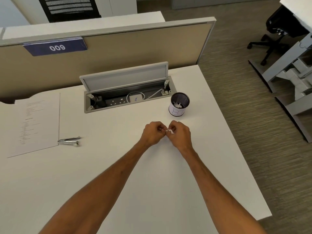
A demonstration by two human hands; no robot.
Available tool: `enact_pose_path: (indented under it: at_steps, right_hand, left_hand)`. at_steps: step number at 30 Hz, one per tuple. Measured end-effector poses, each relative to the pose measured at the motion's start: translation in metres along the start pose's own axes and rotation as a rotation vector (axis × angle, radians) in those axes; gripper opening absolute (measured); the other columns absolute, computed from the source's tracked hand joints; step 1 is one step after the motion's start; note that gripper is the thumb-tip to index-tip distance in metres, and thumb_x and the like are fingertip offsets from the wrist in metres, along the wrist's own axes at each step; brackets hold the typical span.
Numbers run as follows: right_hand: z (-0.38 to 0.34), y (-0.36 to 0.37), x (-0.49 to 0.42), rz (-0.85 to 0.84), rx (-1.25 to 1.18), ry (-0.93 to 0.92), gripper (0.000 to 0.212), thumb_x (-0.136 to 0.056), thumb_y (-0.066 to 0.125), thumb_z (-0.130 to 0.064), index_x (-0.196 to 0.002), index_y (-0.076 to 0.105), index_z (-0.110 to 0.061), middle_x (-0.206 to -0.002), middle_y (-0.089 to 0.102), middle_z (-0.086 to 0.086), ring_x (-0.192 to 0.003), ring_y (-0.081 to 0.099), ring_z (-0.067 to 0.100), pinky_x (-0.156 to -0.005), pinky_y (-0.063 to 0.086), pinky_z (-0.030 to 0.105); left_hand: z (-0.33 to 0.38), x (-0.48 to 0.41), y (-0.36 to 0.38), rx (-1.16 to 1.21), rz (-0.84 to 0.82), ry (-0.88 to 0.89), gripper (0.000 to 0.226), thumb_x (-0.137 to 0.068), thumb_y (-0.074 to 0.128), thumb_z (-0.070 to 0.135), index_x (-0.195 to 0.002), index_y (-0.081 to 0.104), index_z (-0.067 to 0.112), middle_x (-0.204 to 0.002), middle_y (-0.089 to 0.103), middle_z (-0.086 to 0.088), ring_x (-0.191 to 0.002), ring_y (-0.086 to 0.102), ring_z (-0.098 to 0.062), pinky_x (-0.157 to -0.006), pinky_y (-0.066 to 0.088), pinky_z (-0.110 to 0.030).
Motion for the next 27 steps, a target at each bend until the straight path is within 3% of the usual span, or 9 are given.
enact_pose_path:
  at_steps: [5, 11, 18, 27]
  right_hand:
    - [-0.018, -0.049, -0.027, 0.117, -0.119, -0.019, 0.016, -0.082, 0.083, -0.018, -0.087, 0.068, -0.019, -0.081, 0.07, -0.002, -0.073, 0.064, 0.016, -0.066, 0.053, 0.028]
    - [-0.037, -0.096, -0.077, 0.182, -0.133, -0.074, 0.015, -0.083, 0.083, -0.018, -0.085, 0.068, -0.017, -0.08, 0.072, -0.001, -0.073, 0.067, 0.017, -0.065, 0.054, 0.026]
    - [-0.041, -0.1, -0.127, 0.12, 0.017, -0.055, 0.014, -0.083, 0.086, -0.019, -0.089, 0.074, -0.016, -0.085, 0.075, 0.002, -0.078, 0.07, 0.02, -0.067, 0.057, 0.027]
    - [-0.04, -0.09, -0.13, 0.048, 0.175, -0.086, 0.02, -0.094, 0.077, -0.011, -0.113, 0.08, -0.006, -0.105, 0.08, 0.014, -0.094, 0.075, 0.029, -0.089, 0.063, 0.038]
  left_hand:
    - [0.051, -0.022, -0.023, 0.055, 0.056, 0.091, 0.016, -0.088, 0.079, 0.006, -0.101, 0.084, 0.013, -0.095, 0.085, -0.005, -0.095, 0.081, -0.024, -0.094, 0.065, -0.039]
    - [0.106, -0.064, -0.048, 0.052, 0.101, 0.185, 0.014, -0.09, 0.079, 0.005, -0.102, 0.083, 0.011, -0.096, 0.085, -0.007, -0.093, 0.082, -0.023, -0.091, 0.068, -0.04]
    - [0.118, -0.109, -0.046, 0.003, 0.144, 0.095, 0.011, -0.094, 0.082, 0.008, -0.105, 0.083, 0.009, -0.1, 0.084, -0.009, -0.096, 0.082, -0.023, -0.093, 0.068, -0.044]
    - [0.116, -0.119, -0.031, -0.052, 0.111, 0.091, 0.02, -0.097, 0.08, 0.007, -0.117, 0.084, 0.003, -0.116, 0.083, -0.016, -0.107, 0.079, -0.028, -0.1, 0.064, -0.042]
Point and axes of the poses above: each hand's wrist, its own x-axis away from the middle knuckle, its own y-axis out of the palm, z = x × y, the point moved 6 cm from there along -x, towards the middle knuckle
